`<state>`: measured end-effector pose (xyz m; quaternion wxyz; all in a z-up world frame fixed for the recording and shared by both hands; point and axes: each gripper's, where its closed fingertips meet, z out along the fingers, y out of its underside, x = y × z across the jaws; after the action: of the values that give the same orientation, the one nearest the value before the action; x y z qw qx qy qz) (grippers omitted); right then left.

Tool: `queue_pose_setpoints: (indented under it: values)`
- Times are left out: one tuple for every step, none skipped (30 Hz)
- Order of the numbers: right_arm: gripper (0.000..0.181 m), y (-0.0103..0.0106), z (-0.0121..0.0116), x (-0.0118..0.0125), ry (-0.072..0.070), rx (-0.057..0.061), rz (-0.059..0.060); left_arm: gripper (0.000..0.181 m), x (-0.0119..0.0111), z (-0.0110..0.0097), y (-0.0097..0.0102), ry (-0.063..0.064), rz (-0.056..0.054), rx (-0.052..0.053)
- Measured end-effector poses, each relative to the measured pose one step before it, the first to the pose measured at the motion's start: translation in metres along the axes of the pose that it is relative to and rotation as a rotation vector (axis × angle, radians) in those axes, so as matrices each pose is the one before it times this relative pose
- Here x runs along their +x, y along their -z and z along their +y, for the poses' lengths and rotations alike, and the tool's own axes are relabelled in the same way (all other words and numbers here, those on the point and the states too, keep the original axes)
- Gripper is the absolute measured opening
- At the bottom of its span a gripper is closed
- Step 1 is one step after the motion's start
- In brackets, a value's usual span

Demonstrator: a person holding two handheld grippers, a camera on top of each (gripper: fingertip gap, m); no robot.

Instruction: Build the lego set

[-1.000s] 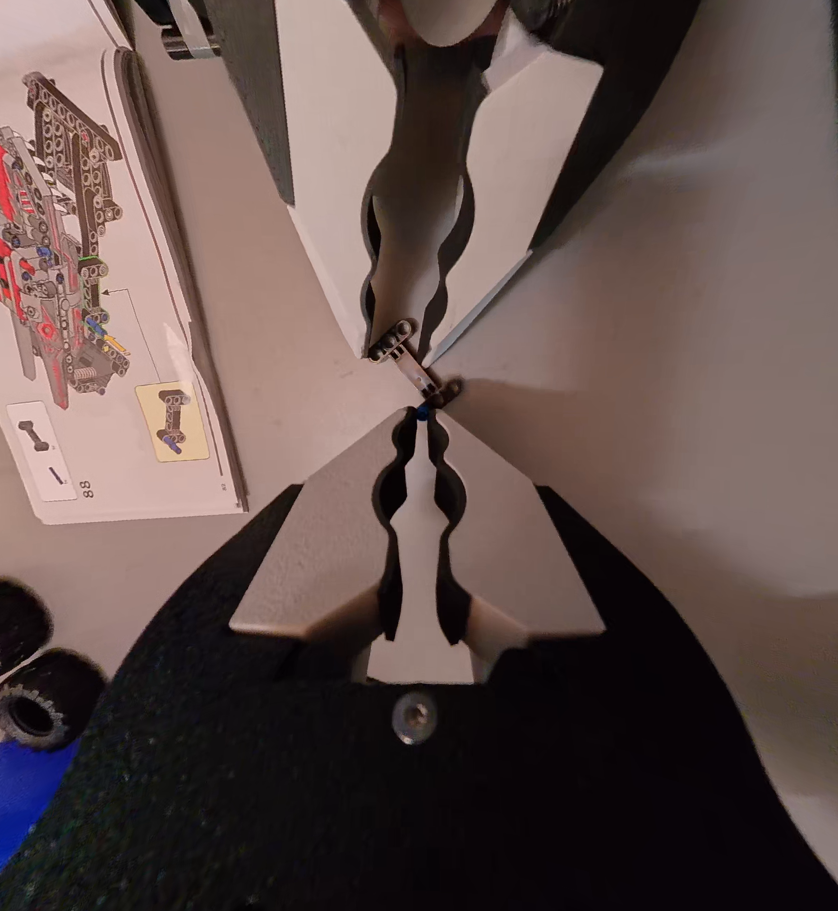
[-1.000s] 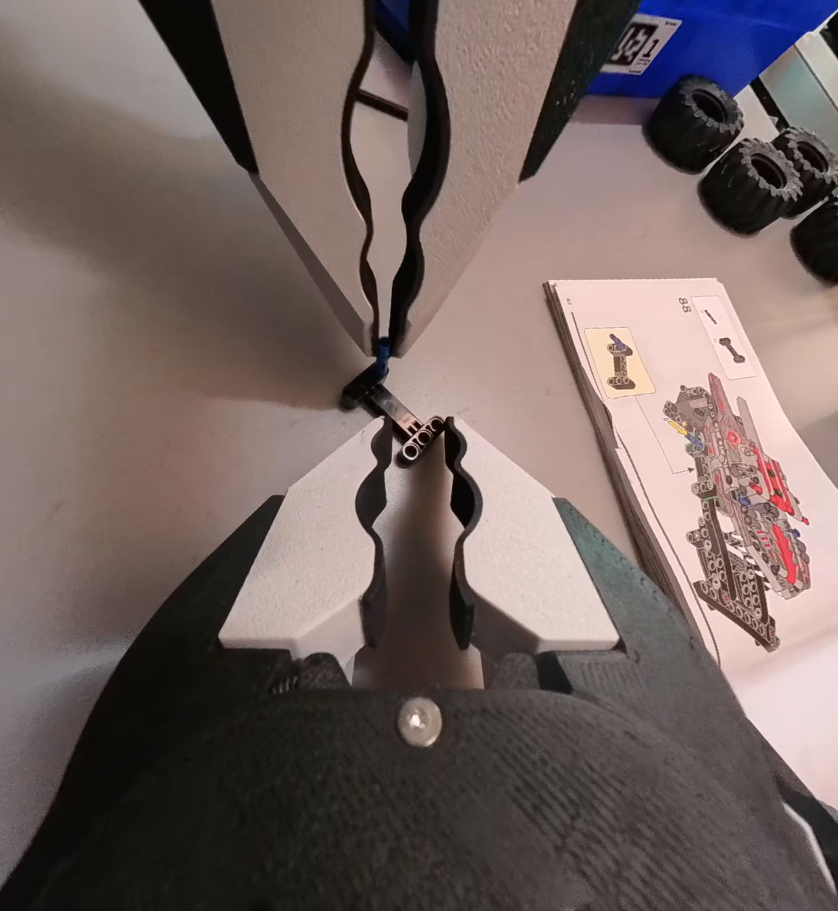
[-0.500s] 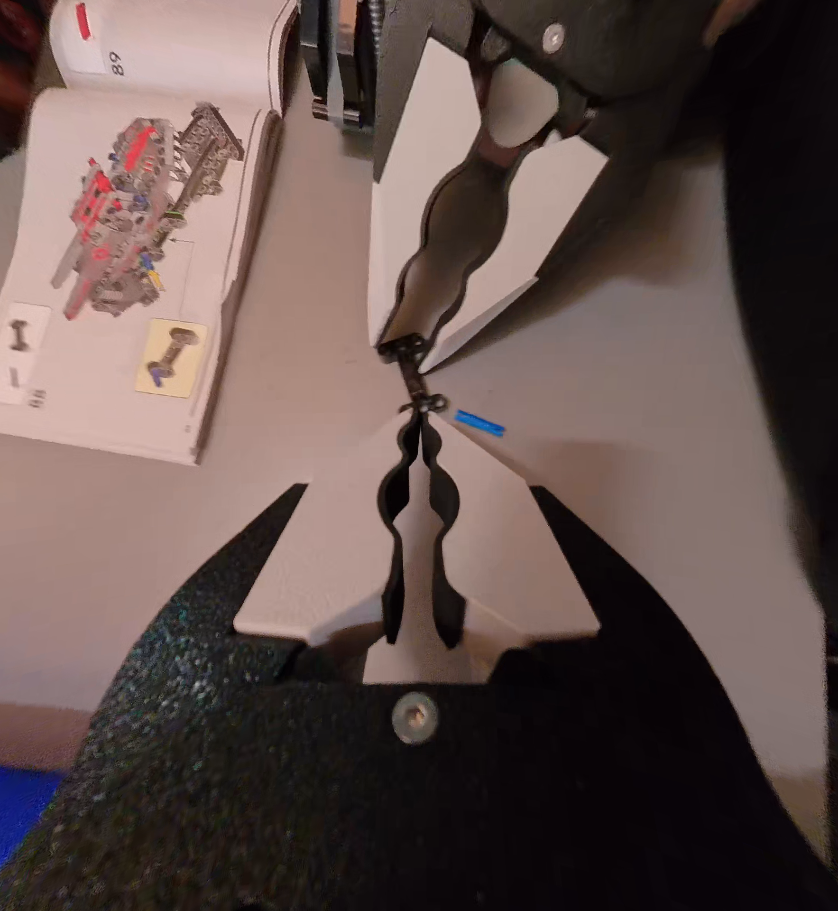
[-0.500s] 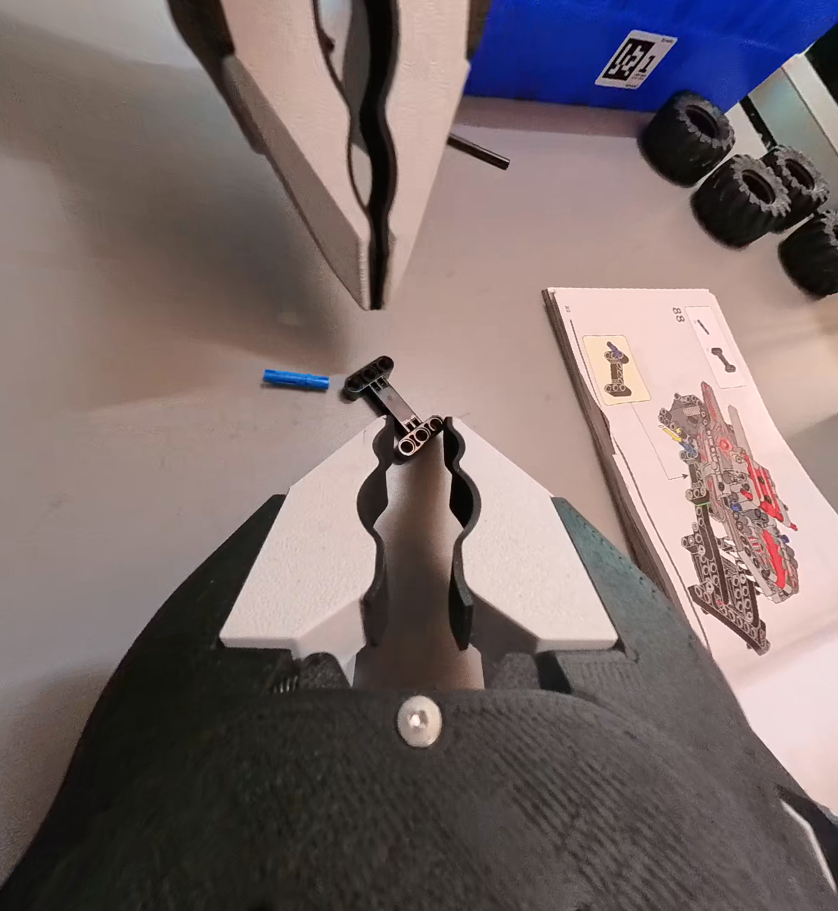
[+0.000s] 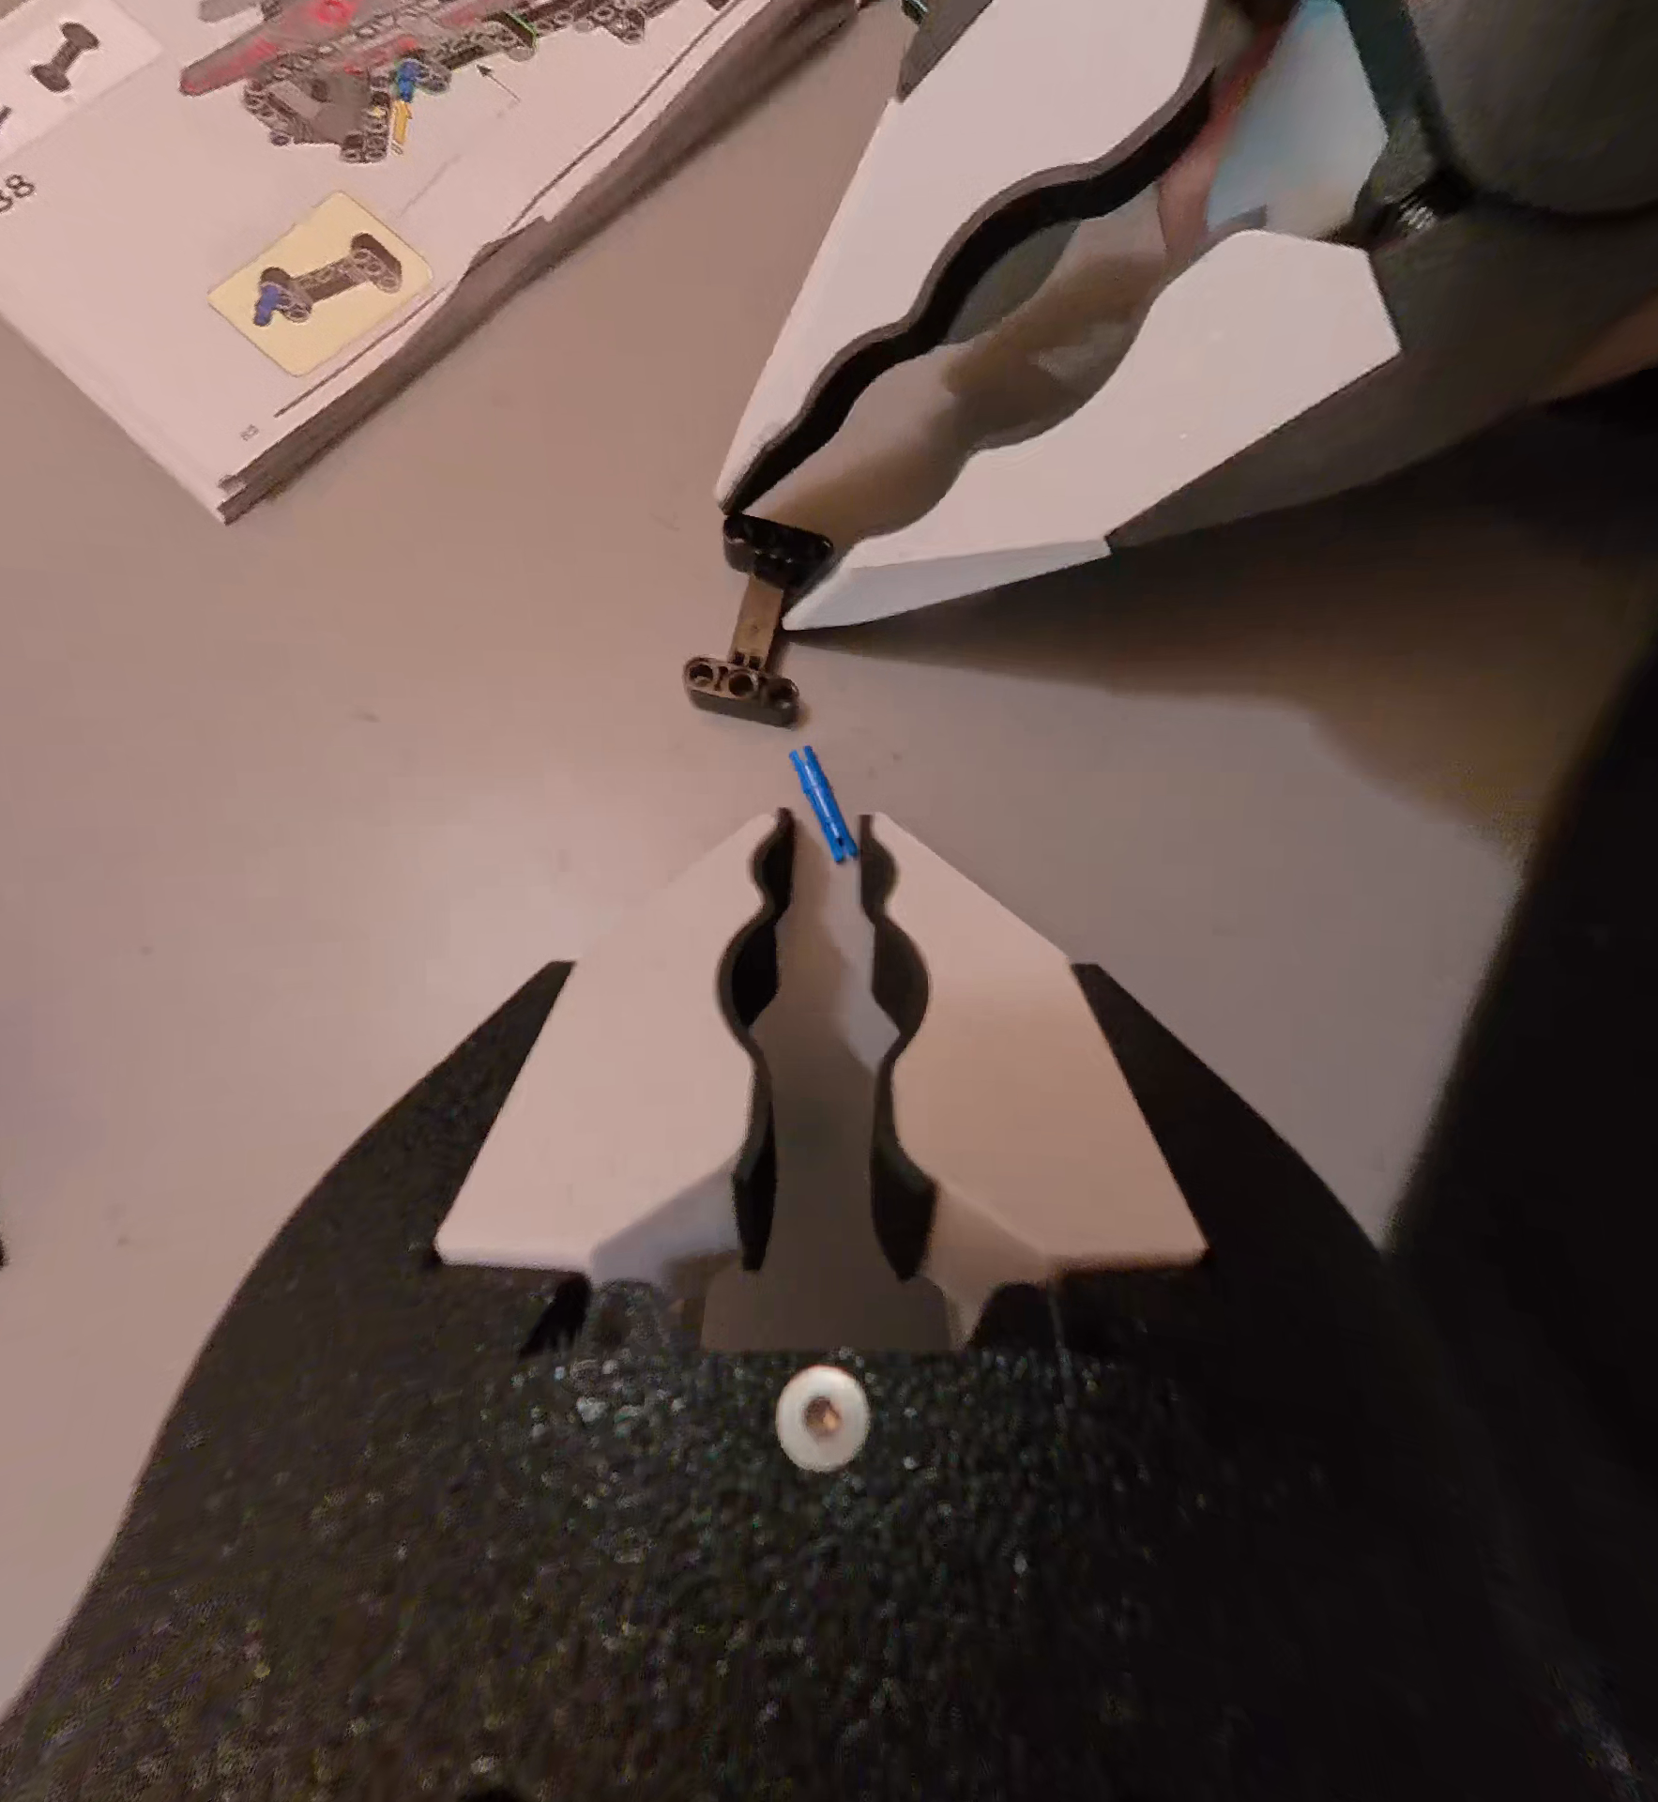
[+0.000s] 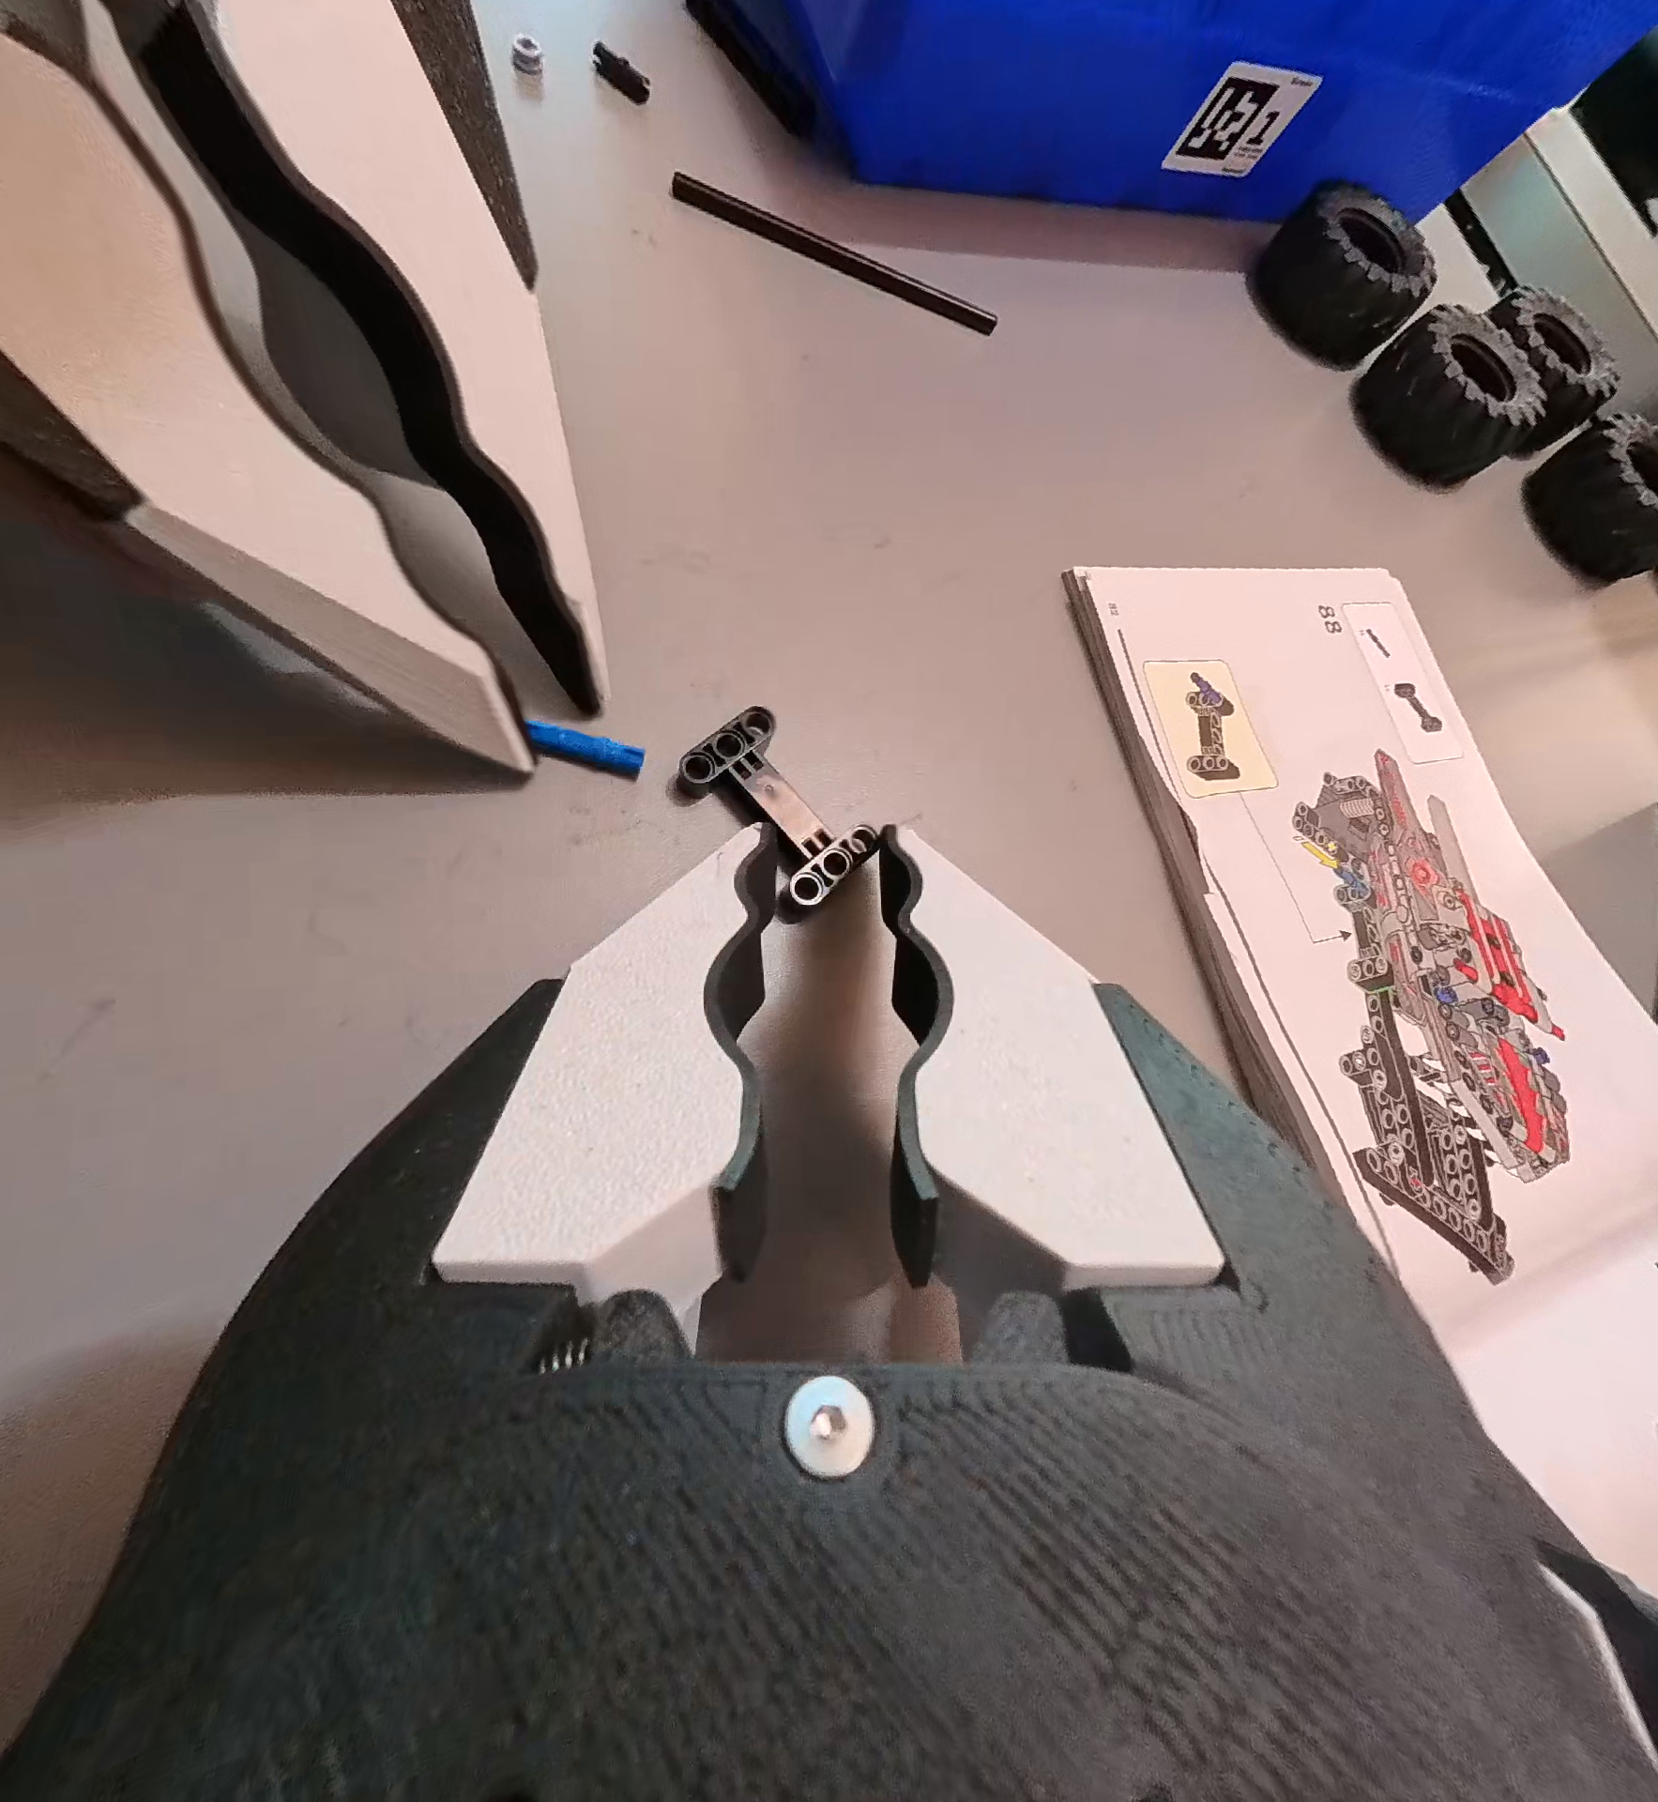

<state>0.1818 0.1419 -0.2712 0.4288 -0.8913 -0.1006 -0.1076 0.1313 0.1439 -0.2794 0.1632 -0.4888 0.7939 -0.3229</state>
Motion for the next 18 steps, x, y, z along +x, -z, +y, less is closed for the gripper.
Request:
queue_pose_setpoints:
  values:
    - [0.021, 0.00034, 0.00021, -0.00115, -0.0065, -0.0009, -0.0102, 0.002, -0.00034, -0.00037, -0.001, -0.0105, -0.0021, -0.006]
    - [0.023, 0.00111, -0.00072, -0.00158, -0.0124, 0.0039, -0.0116, 0.002, -0.00092, -0.00039, -0.00015, -0.0056, -0.0038, -0.0087]
    - [0.024, 0.00252, -0.00327, 0.0002, -0.0194, 0.0182, 0.0006, 0.002, -0.00084, -0.00045, 0.00019, -0.0121, -0.0011, -0.0066]
    - [0.025, 0.00419, -0.00464, 0.00187, -0.0217, 0.0236, 0.0115, 0.002, -0.00253, -0.00287, 0.0014, -0.0112, -0.0109, 0.0154]
    - [0.026, 0.0052, -0.00493, 0.00201, -0.0183, 0.023, 0.009, 0.002, -0.00206, -0.00708, 0.00306, 0.0023, -0.0035, 0.0465]
    - [0.028, 0.00534, -0.0047, 0.002, -0.021, 0.0216, 0.0059, 0.002, -0.00001, -0.00859, 0.00389, 0.0176, 0.016, 0.0554]
    - [0.029, 0.00486, -0.00389, 0.00189, -0.0286, 0.0181, 0.002, 0.002, -0.00099, -0.00887, 0.00392, 0.0292, 0.0134, 0.0568]
    - [0.029, 0.00404, -0.00283, -0.0001, -0.0368, 0.0157, -0.0134, 0.001, -0.00006, -0.01121, 0.00415, 0.0172, 0.0176, 0.0771]
    - [0.03, 0.00295, -0.0026, -0.00279, -0.0525, 0.0184, -0.0329, 0.001, -0.00164, -0.01121, 0.00392, 0.0127, 0.0032, 0.0786]
    - [0.033, 0.0017, -0.00332, -0.00357, -0.0753, 0.0268, -0.04, 0.001, -0.00204, -0.00872, 0.00293, 0.0079, -0.002, 0.0617]
    - [0.035, 0.0008, -0.00517, -0.0039, -0.0891, 0.0422, -0.0442, 0.001, 0.00152, -0.00855, 0.00197, -0.0105, 0.0155, 0.0616]
    - [0.034, -0.00002, -0.0063, -0.00506, -0.0921, 0.0535, -0.0534, 0.001, 0.00147, -0.00915, 0.00168, -0.0223, 0.0053, 0.0674]
    - [0.034, -0.0005, -0.00678, -0.00662, -0.0911, 0.0556, -0.0657, 0.001, 0.00157, -0.00634, 0.00062, -0.0286, -0.0015, 0.0473]
    - [0.032, -0.00059, -0.00595, -0.00633, -0.0861, 0.0468, -0.0629, 0.001, 0.00155, -0.00149, -0.00078, -0.0277, -0.0012, 0.0097]
    - [0.028, -0.00069, -0.00403, -0.0052, -0.0659, 0.0316, -0.0519, 0.001, -0.00002, -0.00005, -0.00084, -0.0294, -0.0118, -0.0018]
    - [0.02, -0.0006, -0.00096, -0.00347, -0.0279, 0.011, -0.0353, 0.001, -0.00089, -0.00243, 0.00068, -0.0372, -0.0131, 0.0159]
    - [0.021, -0.00001, -0.00103, -0.00024, -0.012, 0.0132, -0.0064, 0.001, 0.00001, -0.00263, 0.00124, -0.0307, -0.0012, 0.0165]
    - [0.024, 0.00047, -0.00141, 0.0012, -0.0052, 0.0134, 0.0079, 0.001, 0.00037, -0.00163, 0.00107, -0.0191, 0.0051, 0.0106]
